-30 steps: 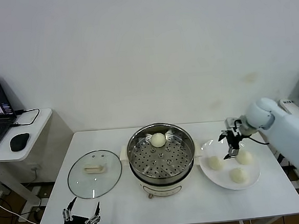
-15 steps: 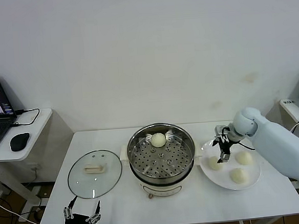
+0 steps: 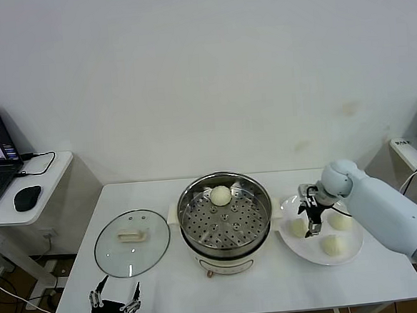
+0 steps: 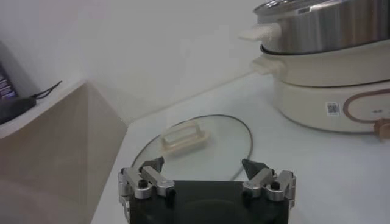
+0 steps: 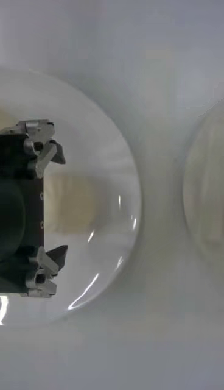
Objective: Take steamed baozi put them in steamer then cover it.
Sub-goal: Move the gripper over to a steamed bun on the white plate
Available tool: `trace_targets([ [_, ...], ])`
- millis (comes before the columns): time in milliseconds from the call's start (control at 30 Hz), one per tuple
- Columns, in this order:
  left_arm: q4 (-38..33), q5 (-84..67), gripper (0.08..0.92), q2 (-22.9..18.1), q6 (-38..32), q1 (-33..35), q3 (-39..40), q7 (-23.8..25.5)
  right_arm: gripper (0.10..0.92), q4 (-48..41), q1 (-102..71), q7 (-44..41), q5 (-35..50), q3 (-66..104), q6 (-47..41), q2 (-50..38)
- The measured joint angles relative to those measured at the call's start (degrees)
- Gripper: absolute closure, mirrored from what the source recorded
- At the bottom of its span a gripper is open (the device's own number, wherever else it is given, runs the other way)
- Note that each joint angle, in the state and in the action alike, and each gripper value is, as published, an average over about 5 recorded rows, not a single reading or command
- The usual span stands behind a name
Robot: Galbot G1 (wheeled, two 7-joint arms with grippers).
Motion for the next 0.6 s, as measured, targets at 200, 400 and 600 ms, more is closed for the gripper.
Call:
trace_targets([
  [200, -0.05, 0.01, 0.177, -0.04, -0.18, 0.24, -0.01, -0.17, 0.203, -1.30, -0.16, 0.94, -0.79, 0.11, 0.28, 0.80],
  [400, 0.11, -0.06, 0.177, 0.04, -0.35, 0.32, -0.08, -0.39, 0.202, -2.27, -0.29, 1.46, -1.21, 0.02, 0.32, 1.29],
  [600, 0.28, -0.06, 0.177, 0.01, -0.42, 0.29, -0.08, -0.46, 0.210, -2.91, -0.29, 1.97, -0.91, 0.02, 0.30, 1.65],
])
